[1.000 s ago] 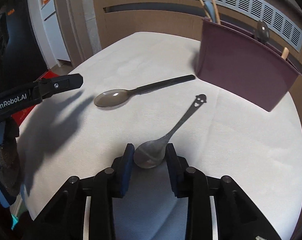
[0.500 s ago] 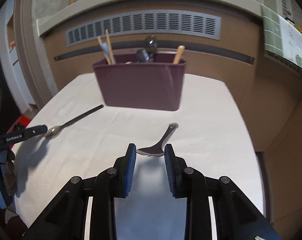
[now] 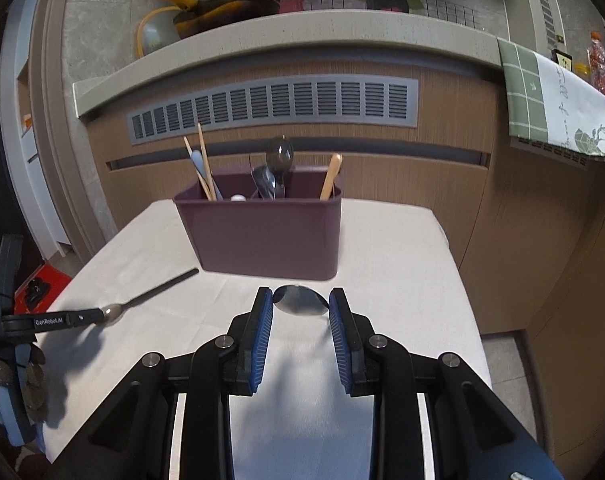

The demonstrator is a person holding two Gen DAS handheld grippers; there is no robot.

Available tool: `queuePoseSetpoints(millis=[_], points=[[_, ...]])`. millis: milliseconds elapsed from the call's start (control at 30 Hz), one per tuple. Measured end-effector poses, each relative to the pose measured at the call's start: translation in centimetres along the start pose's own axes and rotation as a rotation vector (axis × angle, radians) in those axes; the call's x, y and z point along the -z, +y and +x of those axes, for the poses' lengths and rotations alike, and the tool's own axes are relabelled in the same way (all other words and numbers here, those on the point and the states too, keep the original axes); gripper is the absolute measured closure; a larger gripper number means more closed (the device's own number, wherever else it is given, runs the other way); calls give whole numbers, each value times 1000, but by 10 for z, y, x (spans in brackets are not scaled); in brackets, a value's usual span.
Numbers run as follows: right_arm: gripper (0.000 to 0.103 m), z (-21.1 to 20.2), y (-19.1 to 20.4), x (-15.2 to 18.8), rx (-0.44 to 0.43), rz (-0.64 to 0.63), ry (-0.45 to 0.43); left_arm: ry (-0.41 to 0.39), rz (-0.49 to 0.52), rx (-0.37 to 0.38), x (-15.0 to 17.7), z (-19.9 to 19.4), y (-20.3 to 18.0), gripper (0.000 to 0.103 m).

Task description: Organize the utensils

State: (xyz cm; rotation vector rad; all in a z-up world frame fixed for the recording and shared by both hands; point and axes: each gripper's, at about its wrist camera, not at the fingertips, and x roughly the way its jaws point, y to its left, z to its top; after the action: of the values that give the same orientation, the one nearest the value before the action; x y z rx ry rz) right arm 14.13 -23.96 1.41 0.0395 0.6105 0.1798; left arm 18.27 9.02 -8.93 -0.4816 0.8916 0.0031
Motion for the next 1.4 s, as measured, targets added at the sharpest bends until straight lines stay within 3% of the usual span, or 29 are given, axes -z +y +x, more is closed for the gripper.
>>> queuePoseSetpoints(millis=[233,300,367,400,500,767,1133,1233,1333,1400], points=[[77,2,1,-10,-7,1,-23,52,-117,60,-3,5,3,76],[77,4,1,-11,-14,9,-22,68,-83,73,-4,11,-7,78],[77,5,1,-11,-20,13,-24,62,-19,49,-4,18,-21,92],[77,5,1,-12,-22,14,-28,54,12,39,-4,21,-27,93],[77,3,2,-14,-21,13,-39,-13,97,35,-5,15,-45,99],[77,-10,-4,-27,-14,17,-84,-249,278,7,-20,-50,-81,100],[77,-40,-2,-37,-42,24,-147,-358,349,54,-16,-112,-107,99],[77,-49,-2,-38,-42,24,-160,-349,351,81,-15,-120,-107,99],[77,-55,-2,-39,-56,20,-164,-253,356,122,-13,-111,-105,99],[77,-59,-1,-38,-61,14,-168,-185,363,109,-6,-97,-102,99]])
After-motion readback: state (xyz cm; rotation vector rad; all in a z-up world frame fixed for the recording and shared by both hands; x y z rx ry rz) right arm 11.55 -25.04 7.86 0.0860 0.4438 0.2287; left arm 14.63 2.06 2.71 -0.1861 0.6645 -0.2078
